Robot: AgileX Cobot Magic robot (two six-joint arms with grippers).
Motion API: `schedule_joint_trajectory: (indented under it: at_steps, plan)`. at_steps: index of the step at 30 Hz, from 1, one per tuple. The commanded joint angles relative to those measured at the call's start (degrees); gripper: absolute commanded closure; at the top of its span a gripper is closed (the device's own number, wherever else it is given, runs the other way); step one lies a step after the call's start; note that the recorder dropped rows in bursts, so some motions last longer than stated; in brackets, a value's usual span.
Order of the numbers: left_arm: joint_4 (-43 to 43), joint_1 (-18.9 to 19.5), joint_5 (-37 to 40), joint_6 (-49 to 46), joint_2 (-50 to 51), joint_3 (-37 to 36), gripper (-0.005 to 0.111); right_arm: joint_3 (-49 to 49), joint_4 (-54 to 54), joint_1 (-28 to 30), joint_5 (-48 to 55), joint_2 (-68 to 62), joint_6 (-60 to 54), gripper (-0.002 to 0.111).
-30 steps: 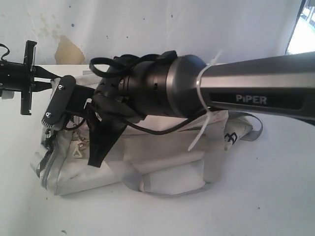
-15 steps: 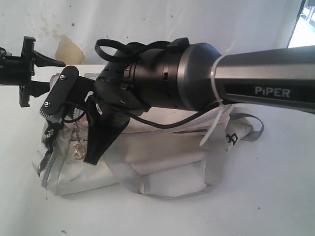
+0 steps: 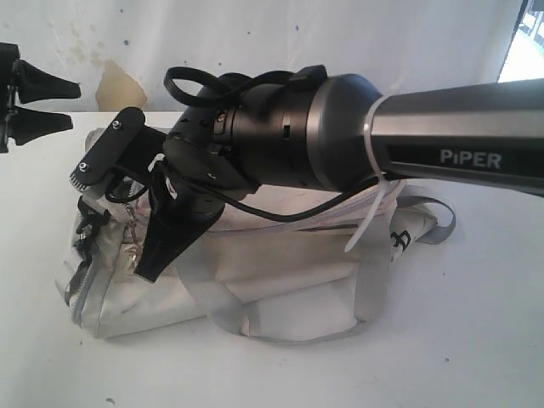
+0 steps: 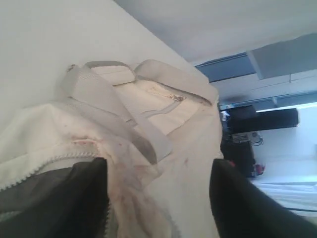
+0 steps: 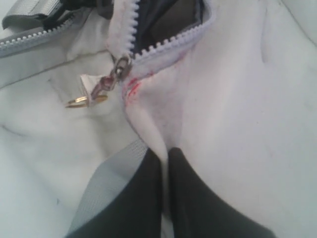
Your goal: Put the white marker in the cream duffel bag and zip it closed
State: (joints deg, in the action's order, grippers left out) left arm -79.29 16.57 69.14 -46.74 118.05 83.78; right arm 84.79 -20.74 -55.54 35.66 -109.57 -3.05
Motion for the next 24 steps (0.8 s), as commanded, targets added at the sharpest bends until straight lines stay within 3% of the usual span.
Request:
schedule_joint_trajectory:
  at_steps: [1,18,24]
  plan:
    - [7.52,1.61,0.82,-0.36,-3.44,-1.36,0.042,-0.21,0.25,0.15,-0.35,0.8,1.06,0.108]
    - [3.78,2.15,0.82,-19.82,-19.13,-30.23,0.049,-0.21,0.12,0.15,-2.56,0.8,2.64,0.108]
    - [3.43,2.15,0.82,-26.88,-23.34,-37.35,0.049,-0.21,0.12,0.15,-2.56,0.8,3.92,0.108]
